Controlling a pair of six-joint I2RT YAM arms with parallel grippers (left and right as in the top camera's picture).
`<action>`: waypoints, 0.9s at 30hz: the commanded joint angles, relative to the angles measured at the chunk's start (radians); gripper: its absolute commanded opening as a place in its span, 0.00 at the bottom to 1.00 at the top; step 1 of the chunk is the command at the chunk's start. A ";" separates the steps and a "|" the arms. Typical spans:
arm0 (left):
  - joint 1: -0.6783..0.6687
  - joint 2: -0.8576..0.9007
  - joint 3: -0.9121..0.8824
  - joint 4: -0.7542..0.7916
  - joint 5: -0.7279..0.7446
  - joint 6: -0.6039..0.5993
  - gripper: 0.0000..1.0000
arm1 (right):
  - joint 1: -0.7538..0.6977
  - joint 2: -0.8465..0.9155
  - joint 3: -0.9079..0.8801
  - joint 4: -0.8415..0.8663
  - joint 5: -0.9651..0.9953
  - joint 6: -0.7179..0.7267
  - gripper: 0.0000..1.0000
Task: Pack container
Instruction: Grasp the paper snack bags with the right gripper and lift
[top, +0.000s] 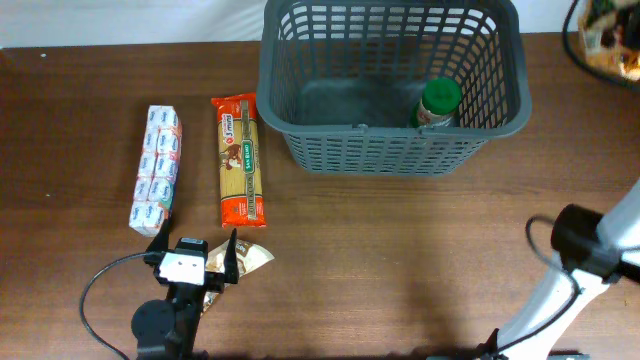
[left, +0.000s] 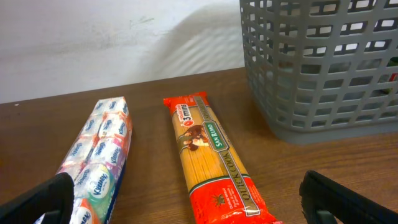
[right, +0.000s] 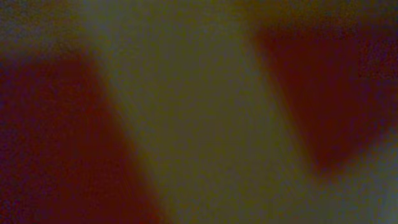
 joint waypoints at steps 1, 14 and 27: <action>-0.002 -0.008 -0.008 0.003 -0.007 0.016 0.99 | 0.050 -0.137 0.041 0.052 -0.036 0.011 0.04; -0.002 -0.008 -0.008 0.003 -0.007 0.016 0.99 | 0.404 -0.172 0.040 0.092 -0.039 0.059 0.04; -0.002 -0.008 -0.008 0.003 -0.007 0.016 0.99 | 0.594 -0.018 -0.005 0.080 -0.039 0.059 0.04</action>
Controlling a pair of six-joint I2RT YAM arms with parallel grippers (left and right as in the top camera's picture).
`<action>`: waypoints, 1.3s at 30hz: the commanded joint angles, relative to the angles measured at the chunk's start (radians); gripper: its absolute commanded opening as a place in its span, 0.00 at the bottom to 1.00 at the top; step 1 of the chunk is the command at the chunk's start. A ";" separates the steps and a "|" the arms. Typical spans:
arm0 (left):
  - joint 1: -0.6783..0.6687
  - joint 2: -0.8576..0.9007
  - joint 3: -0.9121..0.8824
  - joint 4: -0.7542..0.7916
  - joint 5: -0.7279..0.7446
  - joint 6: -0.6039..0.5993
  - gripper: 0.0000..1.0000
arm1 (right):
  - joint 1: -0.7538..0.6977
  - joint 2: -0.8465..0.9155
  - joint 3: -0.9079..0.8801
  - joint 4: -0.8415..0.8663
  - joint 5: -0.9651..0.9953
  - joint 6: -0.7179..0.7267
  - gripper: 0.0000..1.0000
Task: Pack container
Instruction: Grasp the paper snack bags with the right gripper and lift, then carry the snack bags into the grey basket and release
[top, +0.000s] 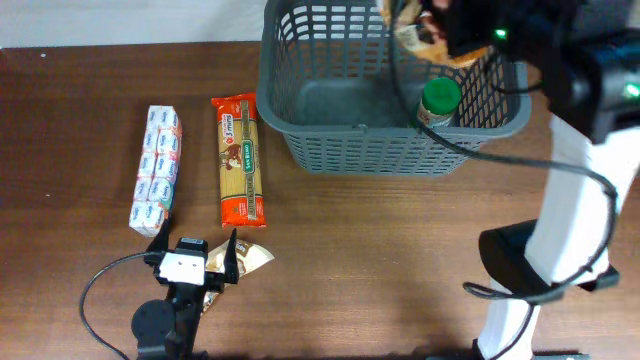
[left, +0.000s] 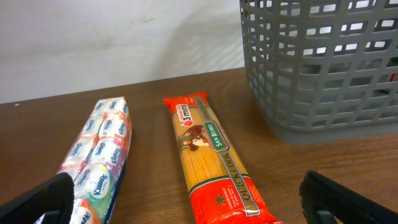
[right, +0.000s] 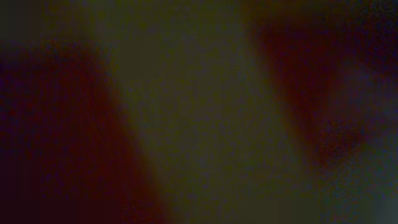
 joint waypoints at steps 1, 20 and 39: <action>-0.002 -0.008 -0.008 0.003 -0.007 0.016 0.99 | 0.014 0.034 -0.023 0.018 -0.007 0.013 0.04; -0.002 -0.008 -0.008 0.003 -0.007 0.016 0.99 | 0.014 0.052 -0.360 -0.030 0.030 0.090 0.04; -0.002 -0.008 -0.008 0.003 -0.007 0.016 0.99 | 0.013 0.052 -0.565 -0.014 0.023 0.116 0.04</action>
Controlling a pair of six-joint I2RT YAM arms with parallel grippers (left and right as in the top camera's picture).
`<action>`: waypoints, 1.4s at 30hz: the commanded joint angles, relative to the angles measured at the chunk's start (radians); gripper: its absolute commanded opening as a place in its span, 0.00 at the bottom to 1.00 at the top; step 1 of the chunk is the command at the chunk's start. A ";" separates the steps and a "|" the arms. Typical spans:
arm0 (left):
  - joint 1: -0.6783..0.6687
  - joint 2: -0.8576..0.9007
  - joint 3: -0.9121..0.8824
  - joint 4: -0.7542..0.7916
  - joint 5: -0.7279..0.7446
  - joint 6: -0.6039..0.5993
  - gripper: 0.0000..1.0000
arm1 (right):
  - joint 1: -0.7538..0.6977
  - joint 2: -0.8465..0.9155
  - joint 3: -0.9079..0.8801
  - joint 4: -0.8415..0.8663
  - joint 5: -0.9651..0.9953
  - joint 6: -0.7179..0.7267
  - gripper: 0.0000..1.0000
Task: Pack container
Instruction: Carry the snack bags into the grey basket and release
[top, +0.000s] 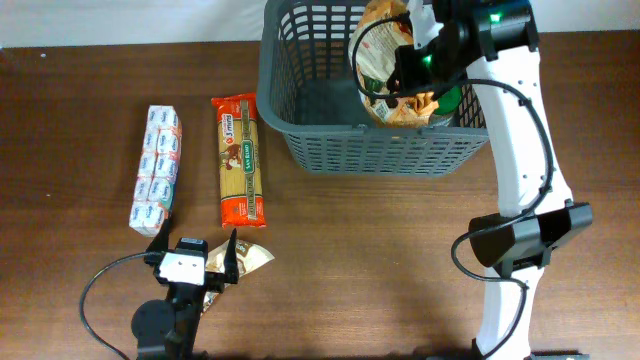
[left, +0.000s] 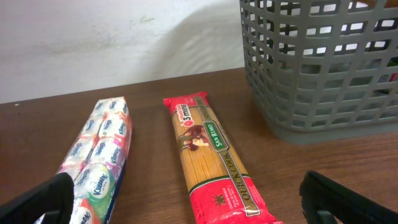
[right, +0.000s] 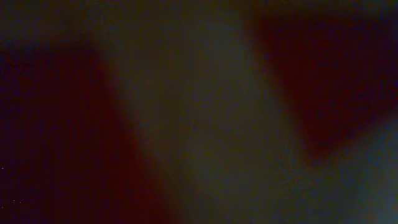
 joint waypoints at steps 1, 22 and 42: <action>-0.002 -0.008 -0.008 0.003 -0.007 0.016 0.99 | 0.005 -0.035 -0.026 0.030 -0.013 0.014 0.04; -0.002 -0.008 -0.008 0.003 -0.007 0.016 0.99 | 0.004 -0.035 -0.200 0.059 -0.005 0.042 0.25; -0.002 -0.008 -0.008 0.003 -0.007 0.016 0.99 | -0.086 -0.035 -0.159 0.082 -0.006 0.041 0.99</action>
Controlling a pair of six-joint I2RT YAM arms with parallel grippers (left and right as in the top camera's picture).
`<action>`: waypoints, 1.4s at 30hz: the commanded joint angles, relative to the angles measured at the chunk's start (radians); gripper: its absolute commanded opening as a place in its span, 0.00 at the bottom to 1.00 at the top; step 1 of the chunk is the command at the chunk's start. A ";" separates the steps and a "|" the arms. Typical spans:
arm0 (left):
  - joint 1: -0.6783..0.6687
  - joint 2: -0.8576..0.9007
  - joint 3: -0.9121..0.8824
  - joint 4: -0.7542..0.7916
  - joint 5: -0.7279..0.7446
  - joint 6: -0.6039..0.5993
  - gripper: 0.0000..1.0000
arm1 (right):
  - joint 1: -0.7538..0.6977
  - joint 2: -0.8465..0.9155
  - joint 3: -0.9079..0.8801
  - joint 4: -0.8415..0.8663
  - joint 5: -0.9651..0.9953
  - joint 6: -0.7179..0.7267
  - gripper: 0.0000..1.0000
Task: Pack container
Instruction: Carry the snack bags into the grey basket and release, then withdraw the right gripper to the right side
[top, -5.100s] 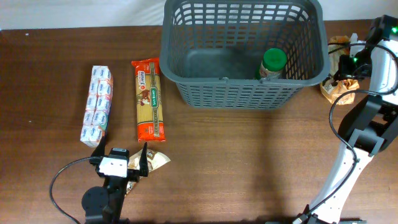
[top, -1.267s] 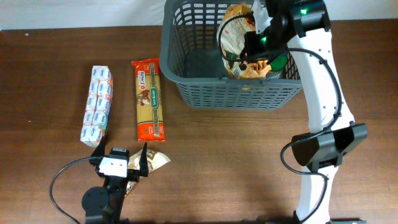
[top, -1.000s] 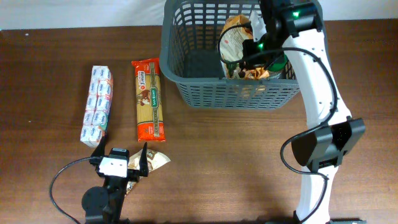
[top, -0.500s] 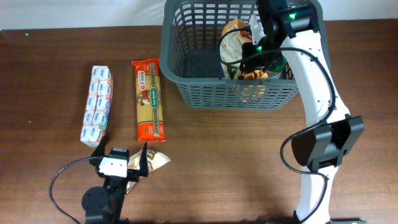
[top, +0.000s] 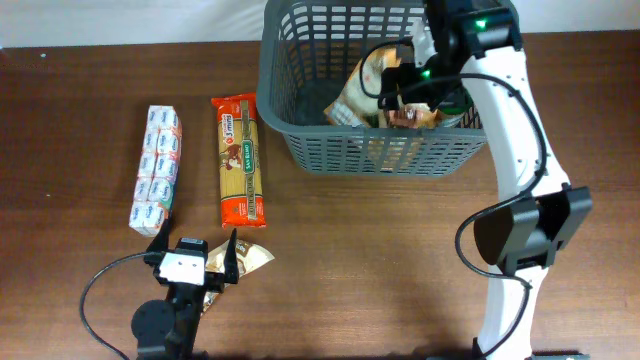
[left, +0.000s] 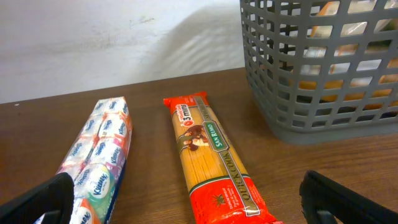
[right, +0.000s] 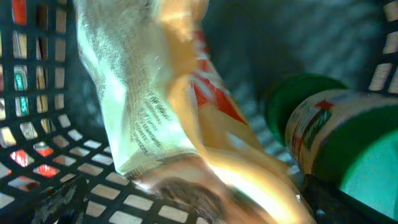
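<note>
The grey slatted basket (top: 300, 100) stands at the table's far side, its wall also in the left wrist view (left: 311, 74). A crinkly yellow-and-red snack bag (top: 362, 85) lies tilted inside it, blurred in the right wrist view (right: 168, 118). Beside the bag stands a green-lidded jar (top: 457, 101) (right: 339, 134). My right gripper (top: 405, 80) (right: 193, 202) hangs open just over the bag inside the basket. My left gripper (top: 197, 241) (left: 193, 214) rests open near the front edge, facing a red pasta pack (top: 240, 160) (left: 214, 158).
A tissue multipack (top: 158, 168) (left: 99, 155) lies left of the pasta pack. A small gold packet (top: 252, 258) sits against the left gripper's right finger. The right arm's base stands at the front right. Bare brown table lies between basket and arms.
My right gripper has gone lower into the basket and opened. The snack bag, which covered the wrist camera before, now lies loose on the basket floor beside the jar. The left arm is unchanged.
The right arm was first low at the table's right edge, its camera blocked by the bag it held. Then it carried the bag above the basket's far right corner, then over the basket's middle. Now the bag lies in the basket, released. The left arm never moved.
</note>
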 joint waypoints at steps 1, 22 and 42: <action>-0.002 -0.008 -0.008 0.003 -0.007 0.016 0.99 | -0.049 -0.035 0.062 0.003 -0.018 0.005 0.99; -0.002 -0.008 -0.008 0.003 -0.007 0.016 0.99 | -0.089 -0.049 0.518 -0.046 -0.009 -0.059 0.99; -0.002 -0.008 -0.008 0.003 -0.007 0.016 0.99 | -0.656 -0.117 0.595 -0.249 0.294 0.148 0.99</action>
